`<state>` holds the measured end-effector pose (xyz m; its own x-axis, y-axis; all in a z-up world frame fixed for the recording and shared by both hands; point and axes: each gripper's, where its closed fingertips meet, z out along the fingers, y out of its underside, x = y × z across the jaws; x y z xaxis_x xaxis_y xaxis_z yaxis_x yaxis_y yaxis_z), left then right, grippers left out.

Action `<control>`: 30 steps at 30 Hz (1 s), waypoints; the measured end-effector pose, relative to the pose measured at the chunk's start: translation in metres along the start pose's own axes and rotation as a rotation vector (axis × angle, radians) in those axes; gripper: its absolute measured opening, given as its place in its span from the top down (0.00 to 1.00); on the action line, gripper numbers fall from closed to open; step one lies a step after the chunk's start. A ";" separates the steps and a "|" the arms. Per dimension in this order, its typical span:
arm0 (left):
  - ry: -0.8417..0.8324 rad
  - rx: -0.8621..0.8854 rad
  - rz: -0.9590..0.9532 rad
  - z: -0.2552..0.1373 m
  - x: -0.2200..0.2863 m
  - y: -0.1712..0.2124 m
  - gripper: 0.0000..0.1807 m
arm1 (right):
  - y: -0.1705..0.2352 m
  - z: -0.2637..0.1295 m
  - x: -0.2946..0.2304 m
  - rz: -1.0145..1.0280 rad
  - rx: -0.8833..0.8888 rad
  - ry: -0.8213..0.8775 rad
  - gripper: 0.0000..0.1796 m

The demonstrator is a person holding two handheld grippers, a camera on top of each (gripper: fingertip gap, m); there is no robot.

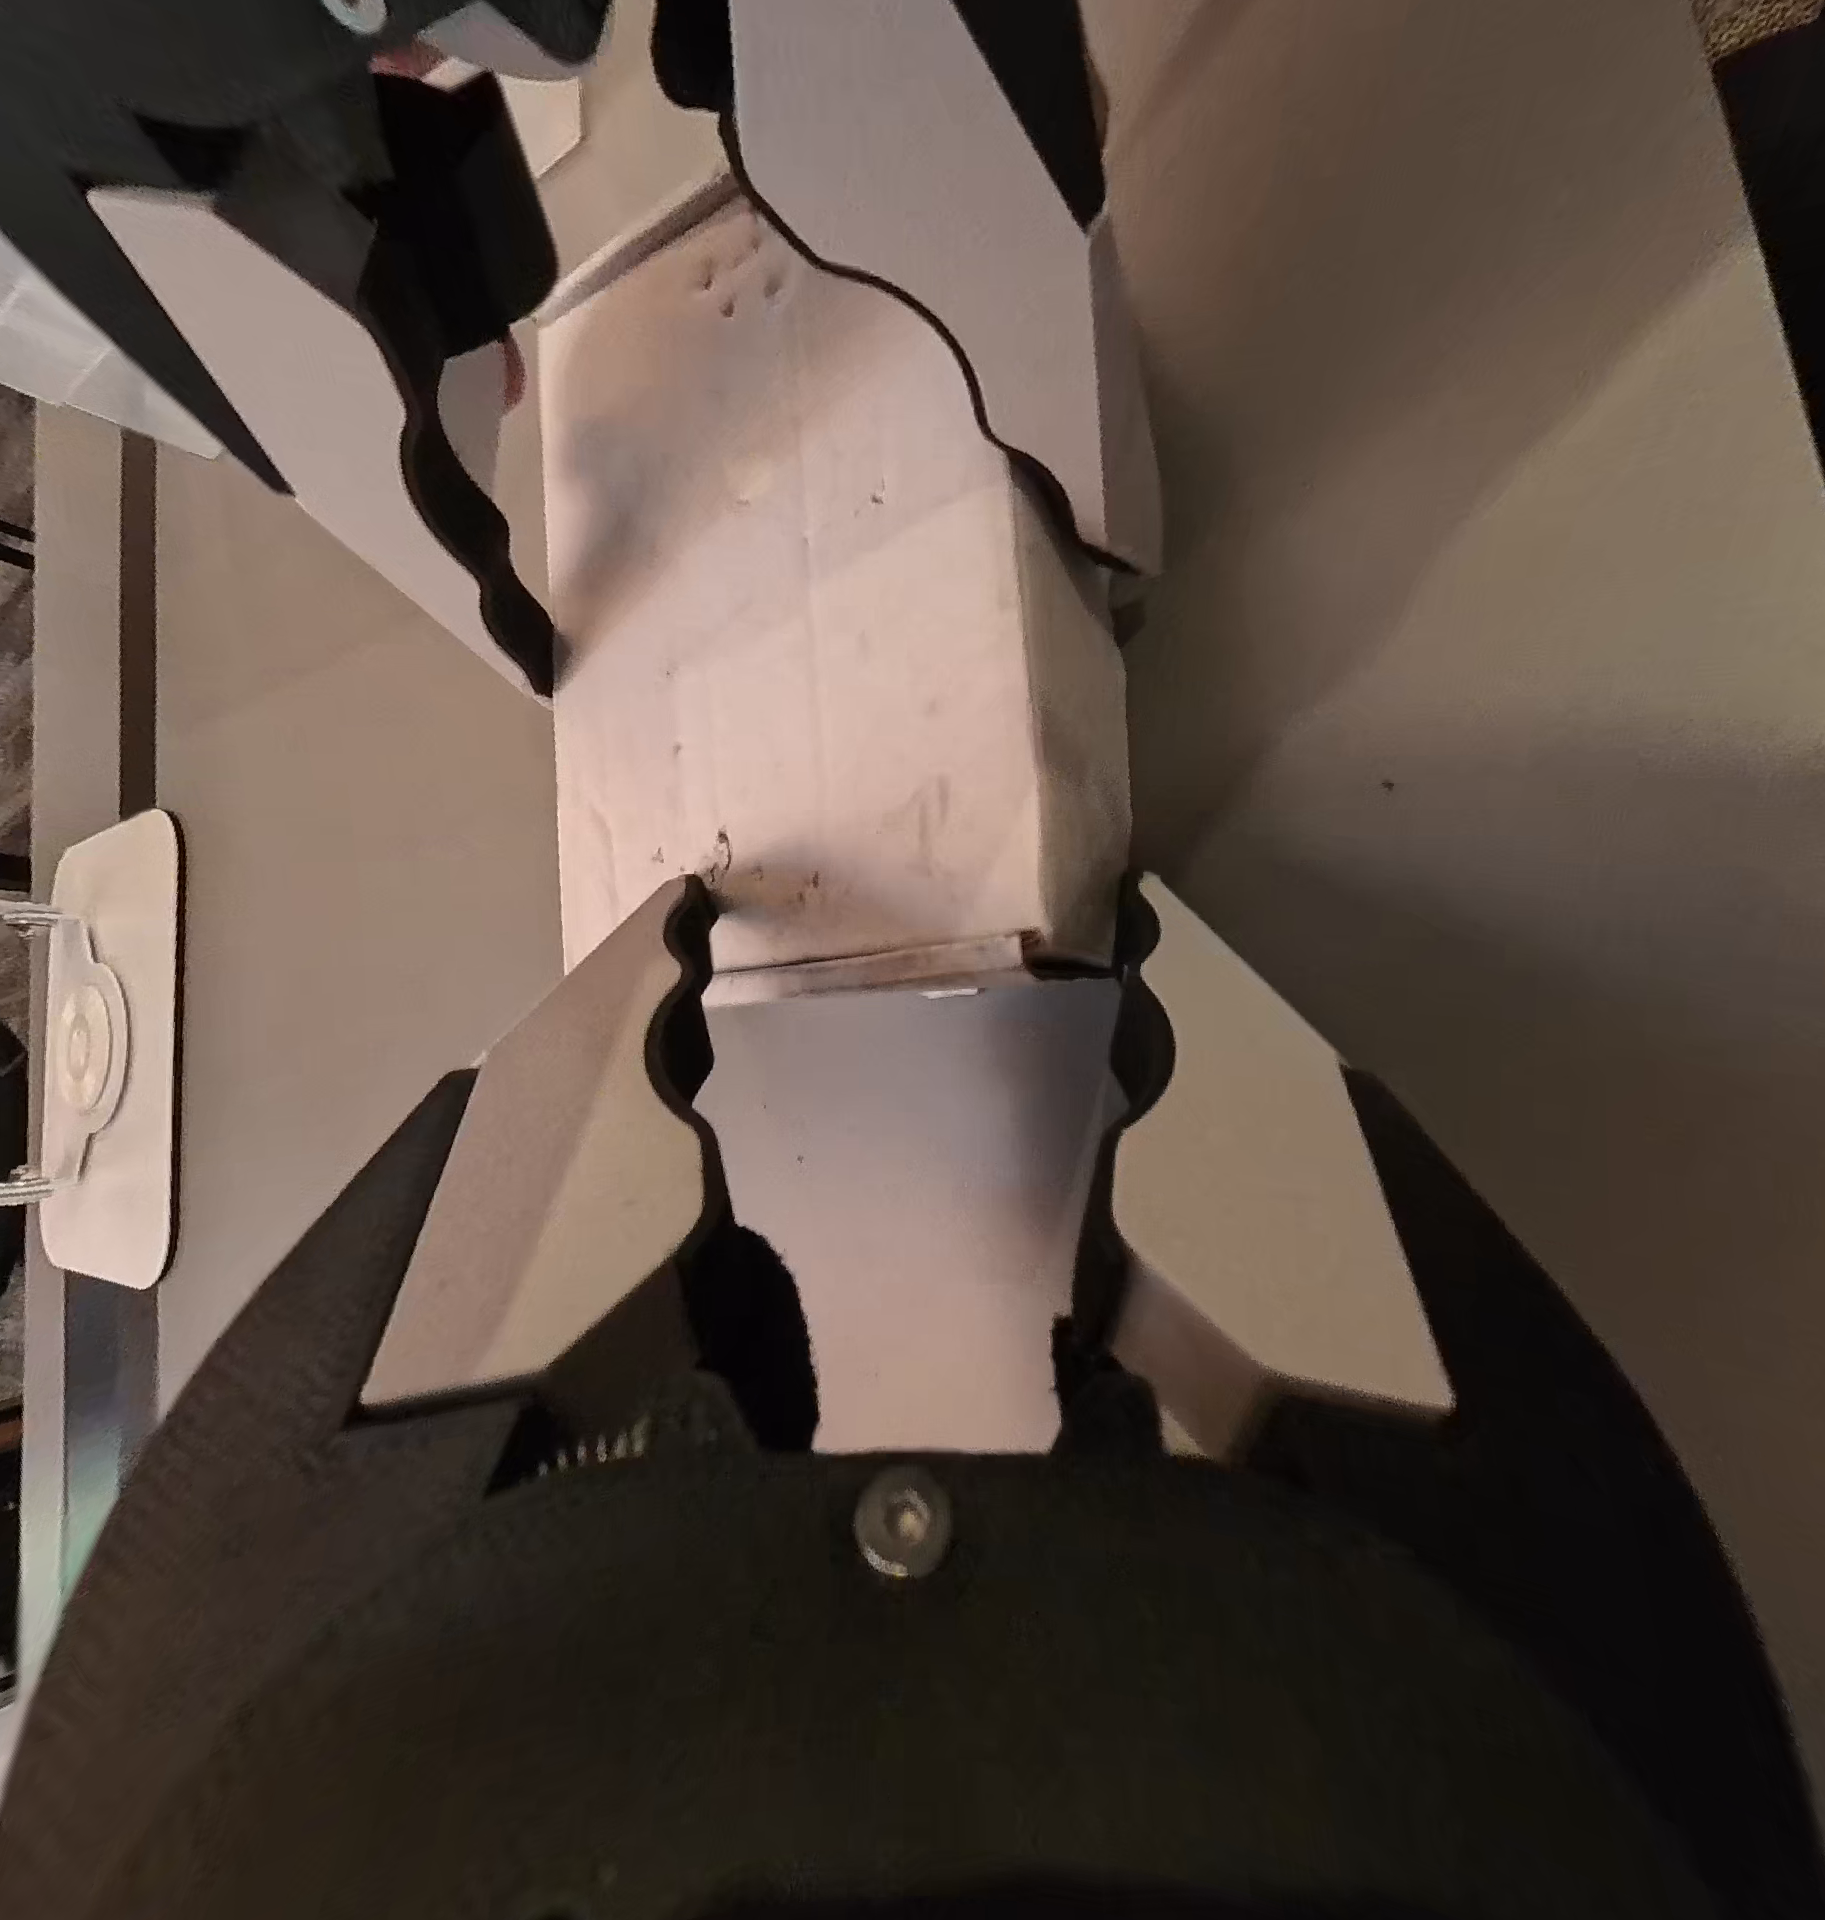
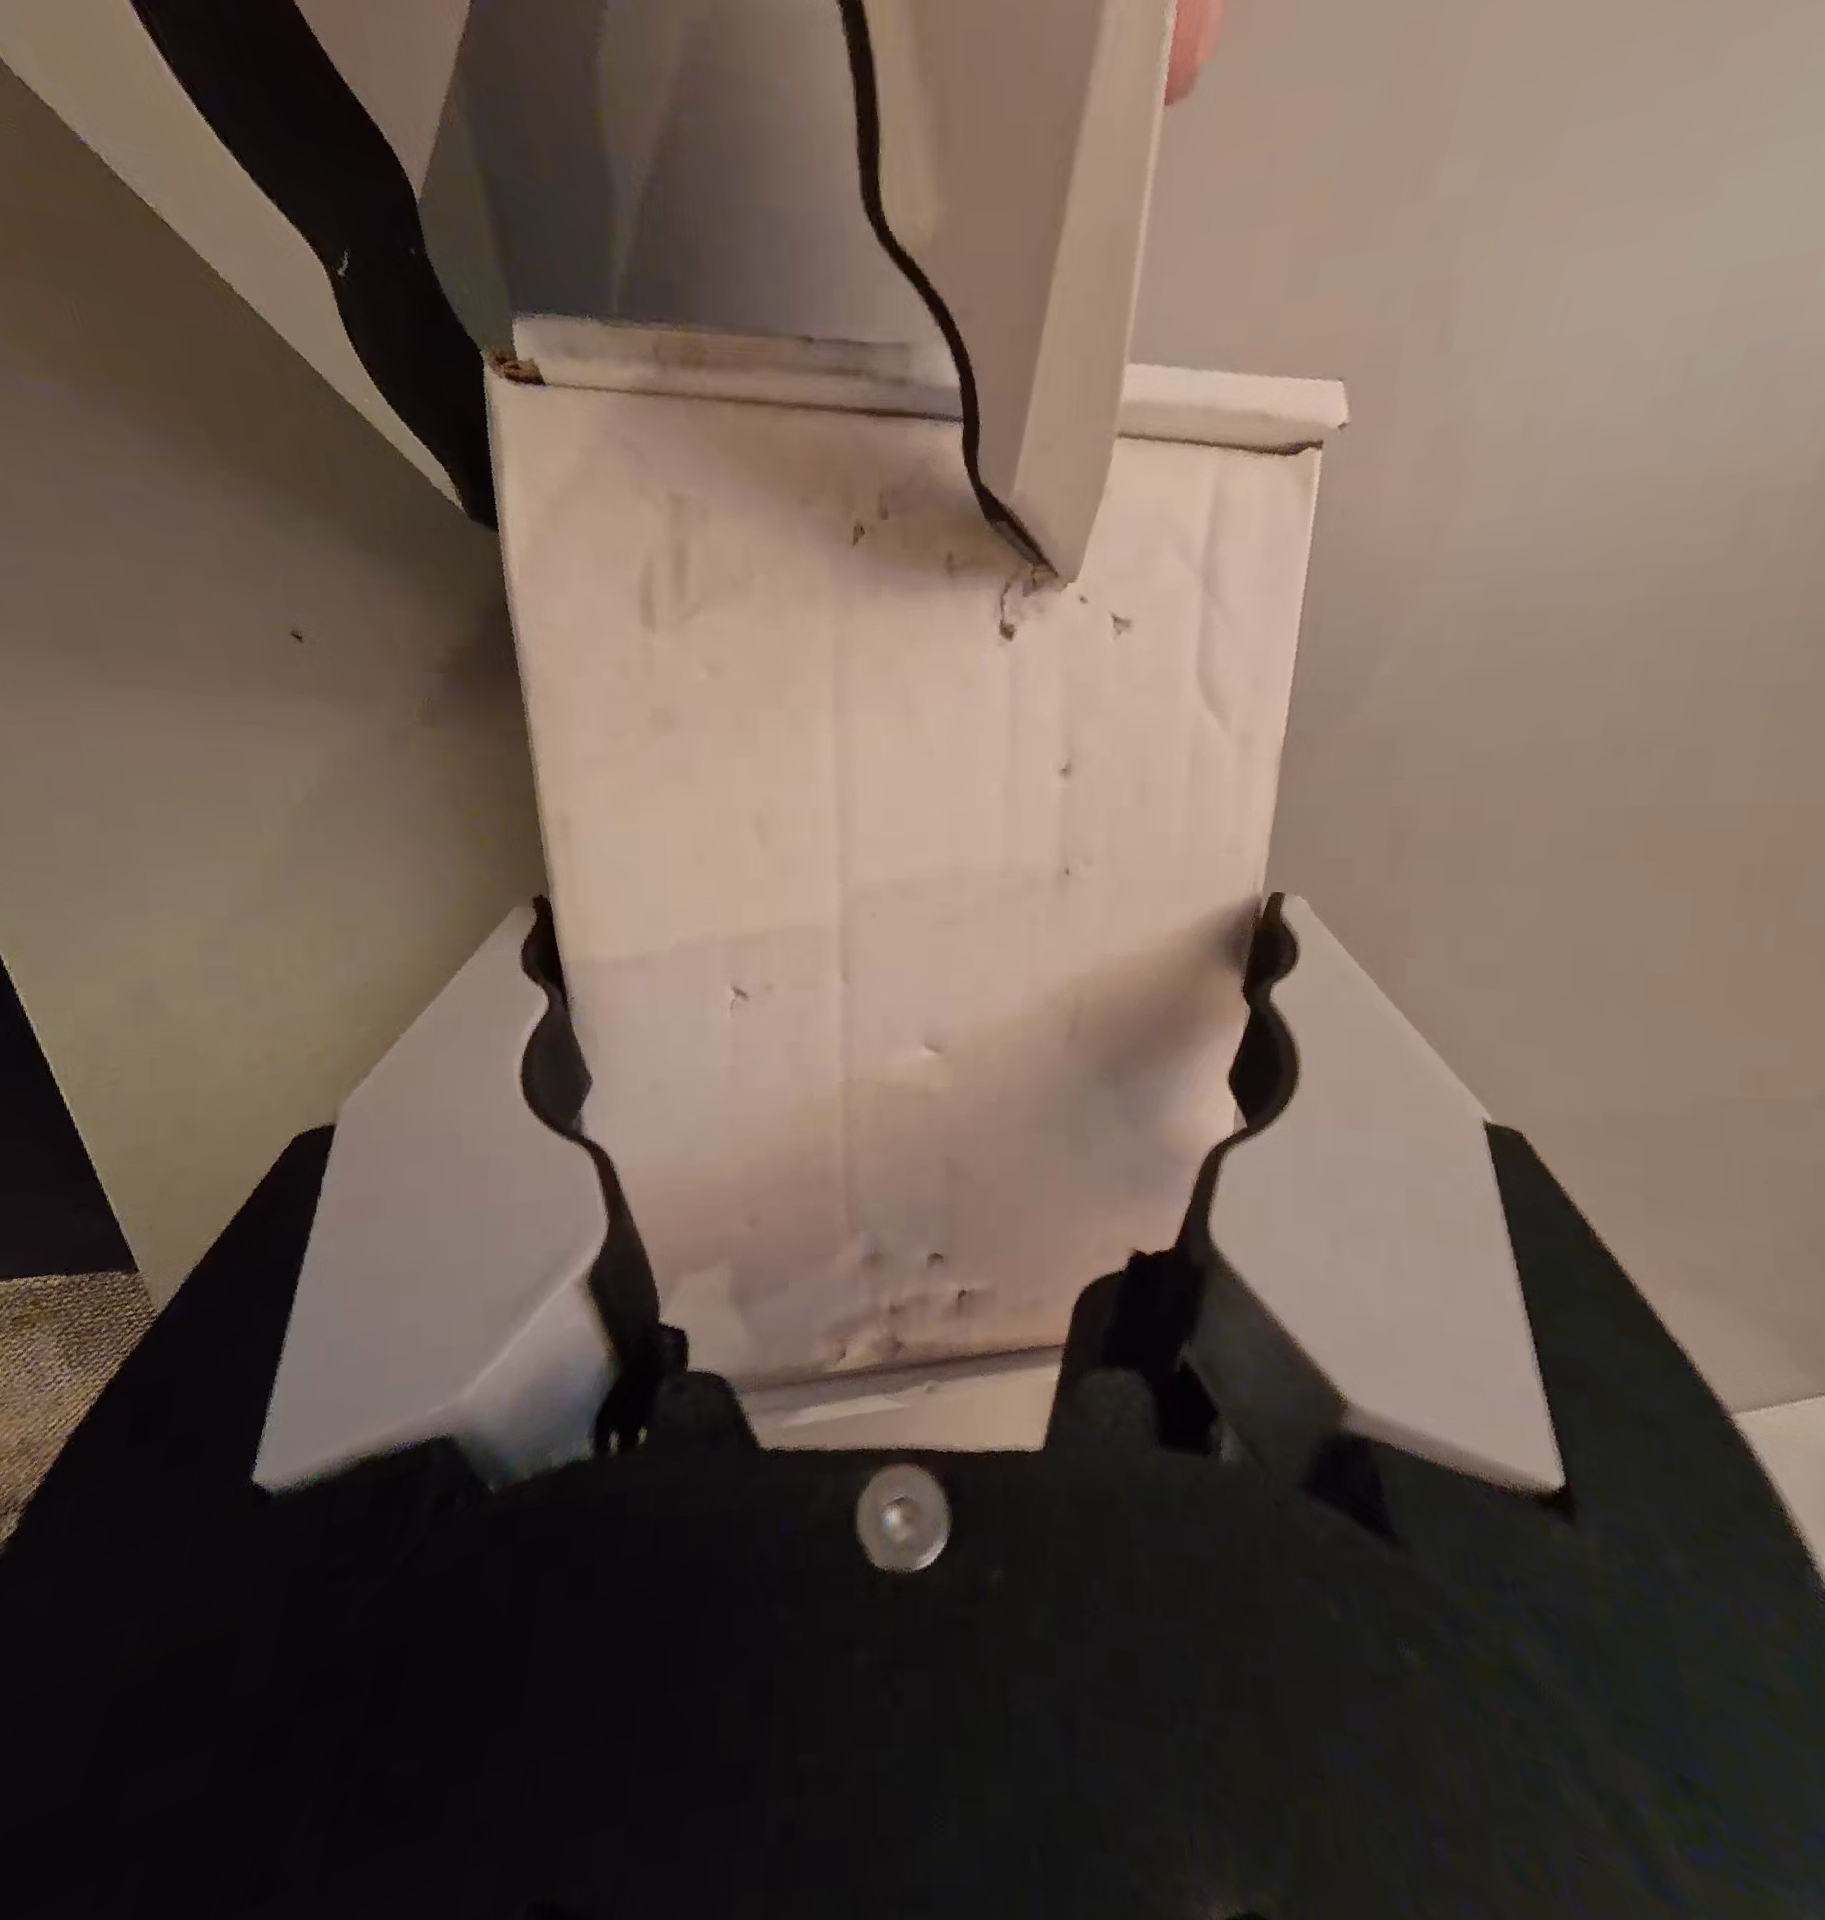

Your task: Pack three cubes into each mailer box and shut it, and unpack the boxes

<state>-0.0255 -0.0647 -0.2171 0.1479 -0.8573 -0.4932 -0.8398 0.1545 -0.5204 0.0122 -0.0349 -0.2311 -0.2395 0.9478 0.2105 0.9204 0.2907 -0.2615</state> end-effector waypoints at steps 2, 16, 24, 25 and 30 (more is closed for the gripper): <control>0.000 0.034 -0.034 -0.002 -0.001 -0.004 0.53 | -0.001 -0.001 0.001 0.013 0.023 -0.001 0.31; -0.217 0.189 -0.231 -0.047 -0.030 0.011 0.54 | 0.088 -0.178 0.149 0.051 0.084 0.360 0.31; -0.173 0.167 -0.290 -0.020 -0.019 0.026 0.53 | 0.245 -0.168 0.251 0.044 -0.336 0.324 0.31; -0.170 0.161 -0.290 -0.018 -0.018 0.029 0.53 | 0.255 -0.160 0.256 0.049 -0.360 0.308 0.31; -0.156 0.173 -0.314 -0.014 -0.016 0.031 0.55 | 0.284 -0.112 0.276 0.034 -0.397 0.235 0.31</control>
<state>-0.0613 -0.0534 -0.2159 0.4726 -0.7929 -0.3847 -0.6428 -0.0115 -0.7660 0.2417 0.2948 -0.1416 -0.1726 0.8873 0.4276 0.9846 0.1435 0.0998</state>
